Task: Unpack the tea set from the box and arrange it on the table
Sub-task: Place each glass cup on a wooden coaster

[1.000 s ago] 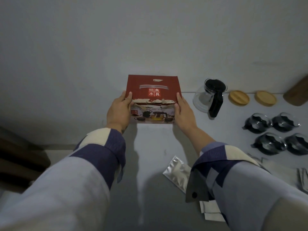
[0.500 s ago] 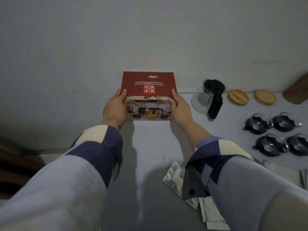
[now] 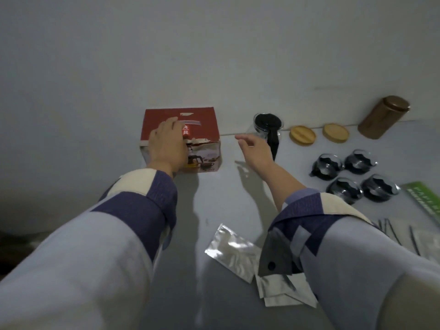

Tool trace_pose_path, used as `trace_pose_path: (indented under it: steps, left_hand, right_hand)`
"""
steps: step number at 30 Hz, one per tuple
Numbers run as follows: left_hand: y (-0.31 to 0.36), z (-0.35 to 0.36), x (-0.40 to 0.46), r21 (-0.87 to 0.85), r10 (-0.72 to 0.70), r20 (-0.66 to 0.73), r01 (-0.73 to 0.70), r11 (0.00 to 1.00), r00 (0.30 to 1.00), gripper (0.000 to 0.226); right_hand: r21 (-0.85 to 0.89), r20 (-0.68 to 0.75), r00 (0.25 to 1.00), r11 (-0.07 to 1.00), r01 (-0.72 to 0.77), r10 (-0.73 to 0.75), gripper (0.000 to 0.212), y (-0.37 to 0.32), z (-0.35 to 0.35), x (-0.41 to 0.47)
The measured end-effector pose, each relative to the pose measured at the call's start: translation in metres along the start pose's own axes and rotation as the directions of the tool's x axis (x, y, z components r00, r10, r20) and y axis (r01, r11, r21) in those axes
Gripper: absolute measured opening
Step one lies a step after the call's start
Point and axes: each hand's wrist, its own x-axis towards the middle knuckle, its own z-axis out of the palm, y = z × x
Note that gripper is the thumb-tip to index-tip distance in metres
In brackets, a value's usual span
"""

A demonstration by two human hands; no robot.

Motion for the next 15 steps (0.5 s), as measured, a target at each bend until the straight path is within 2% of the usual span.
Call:
trace_pose_path:
  steps: [5, 10, 15]
  left_hand:
    - [0.081, 0.022, -0.011, -0.108, 0.099, 0.114, -0.087, 0.990, 0.988, 0.040]
    - [0.157, 0.061, -0.025, -0.204, 0.120, 0.327, -0.054, 0.978, 0.937, 0.047]
    - [0.217, 0.097, -0.039, -0.237, 0.052, 0.463, 0.067, 0.969, 0.885, 0.046]
  right_hand:
    - [-0.008, -0.072, 0.994, 0.997, -0.081, 0.080, 0.026, 0.031, -0.064, 0.009]
    - [0.025, -0.078, 0.983, 0.986, -0.165, 0.166, 0.027, 0.075, -0.123, 0.020]
    - [-0.132, -0.043, 0.982, 0.973, -0.187, 0.183, 0.030, 0.110, -0.178, 0.040]
